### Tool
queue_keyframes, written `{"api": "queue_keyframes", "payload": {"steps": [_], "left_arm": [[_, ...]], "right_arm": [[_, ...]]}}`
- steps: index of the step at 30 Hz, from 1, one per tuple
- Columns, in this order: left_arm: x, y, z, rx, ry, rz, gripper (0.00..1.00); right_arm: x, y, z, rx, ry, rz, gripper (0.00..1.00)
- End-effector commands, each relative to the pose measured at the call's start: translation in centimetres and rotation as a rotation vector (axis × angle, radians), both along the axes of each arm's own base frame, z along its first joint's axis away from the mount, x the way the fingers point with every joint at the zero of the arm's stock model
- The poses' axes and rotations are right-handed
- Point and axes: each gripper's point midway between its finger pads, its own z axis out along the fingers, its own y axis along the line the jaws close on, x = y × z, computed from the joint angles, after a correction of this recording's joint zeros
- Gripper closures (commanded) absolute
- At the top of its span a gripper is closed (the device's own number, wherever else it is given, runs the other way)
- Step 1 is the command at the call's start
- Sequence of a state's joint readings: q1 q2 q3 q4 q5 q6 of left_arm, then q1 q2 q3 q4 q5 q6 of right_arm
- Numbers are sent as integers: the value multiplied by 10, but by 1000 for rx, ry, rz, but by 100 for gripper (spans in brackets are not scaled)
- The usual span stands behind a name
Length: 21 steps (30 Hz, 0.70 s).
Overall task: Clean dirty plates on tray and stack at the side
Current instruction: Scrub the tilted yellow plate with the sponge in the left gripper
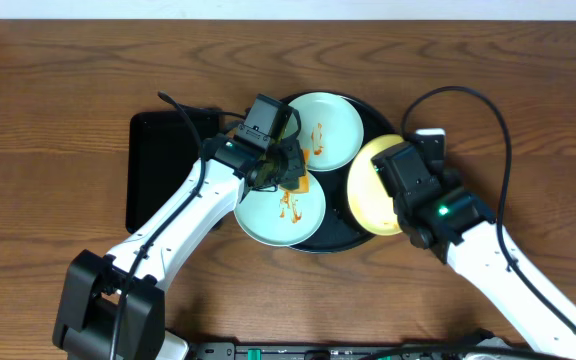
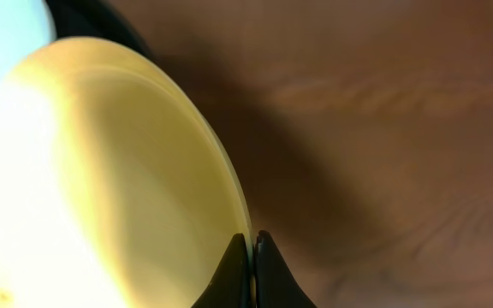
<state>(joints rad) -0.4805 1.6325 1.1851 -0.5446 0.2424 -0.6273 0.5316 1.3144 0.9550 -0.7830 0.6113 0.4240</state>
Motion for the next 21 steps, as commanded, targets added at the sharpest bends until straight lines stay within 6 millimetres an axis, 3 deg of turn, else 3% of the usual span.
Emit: {"api": "queue_keyframes", "payload": {"steps": [1,5,8,15,21], "left_arm": [[-4,-14,11,-81,-5,-48,92],[-5,-40,22,-161,-36,-107,93],[-11,-57,19,-187,-12,-89,93],[-29,-98,-13,-244,158,50,93],[-57,-124,-44,-238,301,132,92]], "right_arm": [[-8,11,-32,171,86,-92,99],[-18,10,-58,192,154,-184,99],[-23,8,-72,189,184,-232,99],[-27,7,-81,179,206,-250,99],[-27,6,-81,178,209,-250,99]]}}
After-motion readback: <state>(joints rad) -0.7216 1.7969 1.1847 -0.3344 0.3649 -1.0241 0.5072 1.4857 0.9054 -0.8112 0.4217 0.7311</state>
